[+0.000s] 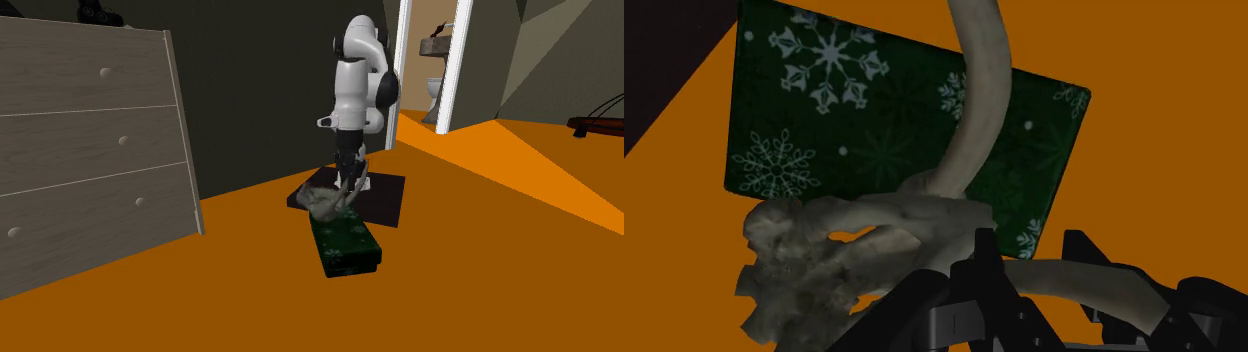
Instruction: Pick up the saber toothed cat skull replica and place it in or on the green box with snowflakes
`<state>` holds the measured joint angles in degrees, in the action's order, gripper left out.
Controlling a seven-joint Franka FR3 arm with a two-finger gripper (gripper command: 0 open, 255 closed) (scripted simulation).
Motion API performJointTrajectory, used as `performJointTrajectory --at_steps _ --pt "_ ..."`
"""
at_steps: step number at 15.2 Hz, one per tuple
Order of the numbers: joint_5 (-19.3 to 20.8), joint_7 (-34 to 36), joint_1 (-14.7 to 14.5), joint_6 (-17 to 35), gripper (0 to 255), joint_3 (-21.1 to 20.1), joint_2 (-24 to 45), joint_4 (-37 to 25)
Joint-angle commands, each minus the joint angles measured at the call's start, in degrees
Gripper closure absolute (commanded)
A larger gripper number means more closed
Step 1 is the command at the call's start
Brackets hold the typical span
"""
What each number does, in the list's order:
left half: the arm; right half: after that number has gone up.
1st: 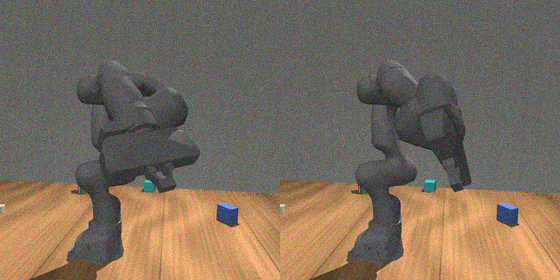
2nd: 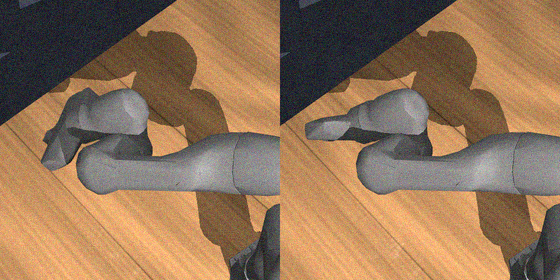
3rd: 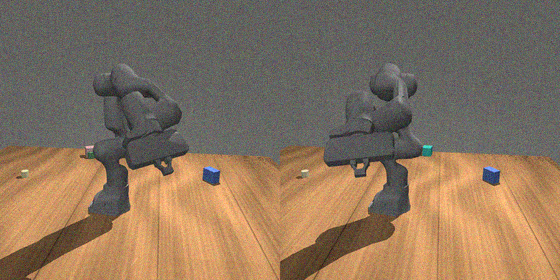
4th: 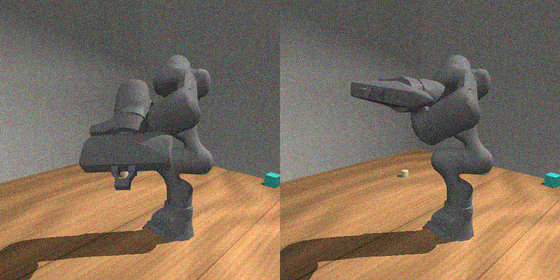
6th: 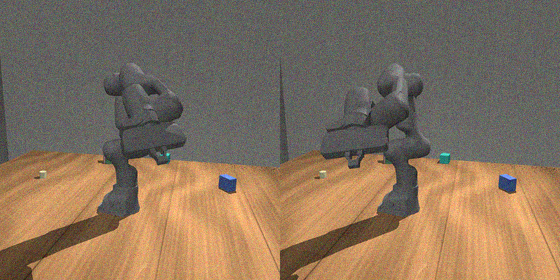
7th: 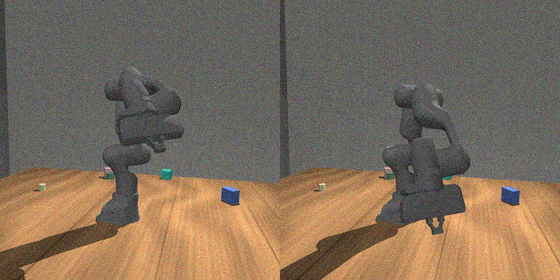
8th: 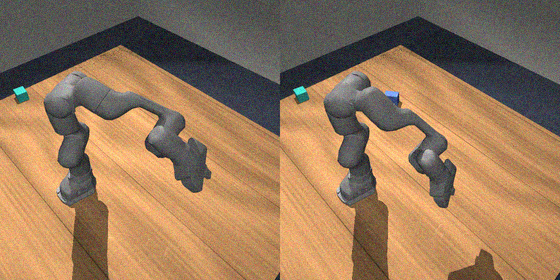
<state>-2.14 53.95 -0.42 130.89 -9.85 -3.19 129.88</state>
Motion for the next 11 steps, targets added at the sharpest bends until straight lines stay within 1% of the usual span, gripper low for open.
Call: performJointTrajectory --at_steps 1,2,11 --pt "-0.3 2.4 -1.2 -0.1 255 -1.3 -1.9 1.6" --pt "-0.6 4.5 -2.3 -0.2 255 -2.5 -3.2 2.8" --pt "0.4 5.2 -2.2 7.0 255 -2.7 0.9 5.8"
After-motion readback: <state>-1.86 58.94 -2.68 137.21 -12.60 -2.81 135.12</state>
